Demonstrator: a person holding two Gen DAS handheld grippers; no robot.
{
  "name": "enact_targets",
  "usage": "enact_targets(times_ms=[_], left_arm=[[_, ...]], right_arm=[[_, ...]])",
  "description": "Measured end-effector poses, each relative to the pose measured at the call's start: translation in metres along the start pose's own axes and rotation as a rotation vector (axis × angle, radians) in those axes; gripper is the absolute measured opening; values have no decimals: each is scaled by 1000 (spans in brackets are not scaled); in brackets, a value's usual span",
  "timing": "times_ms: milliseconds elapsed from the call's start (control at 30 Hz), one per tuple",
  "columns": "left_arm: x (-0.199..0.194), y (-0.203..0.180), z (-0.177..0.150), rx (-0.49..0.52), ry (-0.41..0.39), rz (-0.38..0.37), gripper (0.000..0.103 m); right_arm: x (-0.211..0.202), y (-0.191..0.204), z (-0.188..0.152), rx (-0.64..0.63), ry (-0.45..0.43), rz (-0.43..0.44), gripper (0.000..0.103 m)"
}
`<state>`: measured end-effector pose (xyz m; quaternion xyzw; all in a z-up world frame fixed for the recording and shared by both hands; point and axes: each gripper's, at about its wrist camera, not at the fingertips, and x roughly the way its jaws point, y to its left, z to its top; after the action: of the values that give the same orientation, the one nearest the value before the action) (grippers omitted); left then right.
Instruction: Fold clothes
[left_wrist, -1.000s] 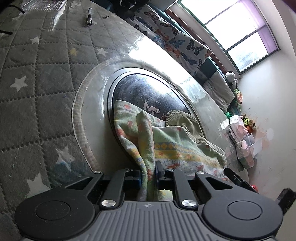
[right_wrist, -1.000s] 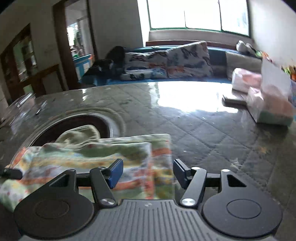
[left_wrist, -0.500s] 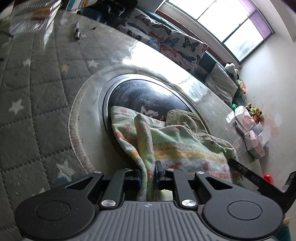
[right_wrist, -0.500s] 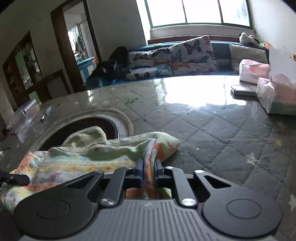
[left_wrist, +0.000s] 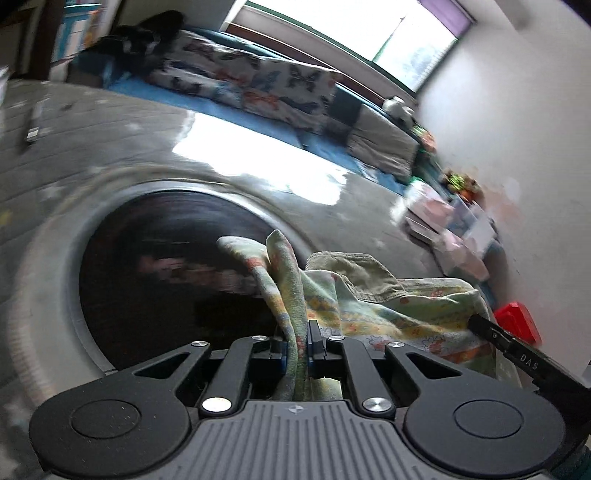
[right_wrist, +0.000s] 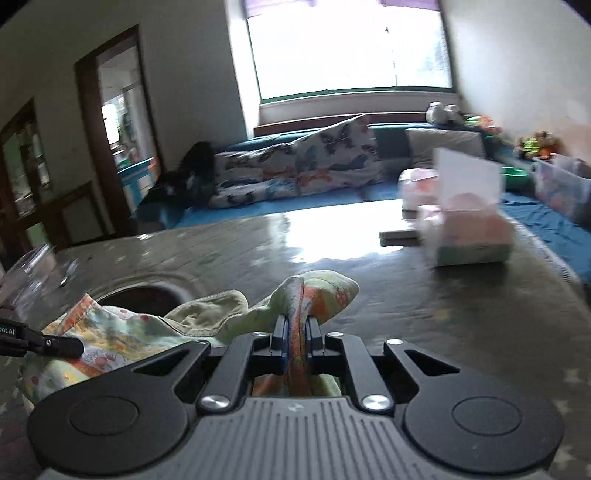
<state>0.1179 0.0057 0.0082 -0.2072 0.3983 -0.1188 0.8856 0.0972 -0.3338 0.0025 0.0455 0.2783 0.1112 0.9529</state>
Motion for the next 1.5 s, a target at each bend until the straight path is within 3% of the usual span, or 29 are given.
enact_targets(times_ms=[267, 567, 667, 733, 767, 800, 833, 933, 1033, 1233, 1500], left_arm=[[40, -55, 5, 108, 56, -71, 10], [69, -78, -16, 178, 162, -74, 12], [68, -80, -16, 208, 143, -34, 20], [67, -81, -16, 227, 130, -6, 27], [66, -82, -16, 237, 123, 8, 39], [66, -83, -16, 246, 117, 22, 47], [65, -84, -16, 256, 110, 36, 48], [64, -86, -10, 274, 89, 52, 49], [67, -96, -9, 292, 89, 29, 49], [75, -116, -7, 327, 91, -17, 49], [102, -139, -11, 379, 117, -42, 47]], right_arm=[[-25, -53, -3, 60, -25, -135, 8], [-34, -96, -37, 126, 42, -236, 8], [-30, -100, -45, 132, 71, -248, 12], [-30, -103, -47, 137, 78, -261, 19], [-29, -104, -48, 139, 82, -269, 20], [-31, -104, -48, 140, 77, -273, 21], [-34, -103, -47, 139, 71, -277, 21], [-40, -102, -44, 147, 48, -275, 24], [-39, -100, -39, 156, 32, -254, 38], [-18, -93, -34, 150, 53, -206, 40], [4, -93, -39, 134, 81, -226, 45]])
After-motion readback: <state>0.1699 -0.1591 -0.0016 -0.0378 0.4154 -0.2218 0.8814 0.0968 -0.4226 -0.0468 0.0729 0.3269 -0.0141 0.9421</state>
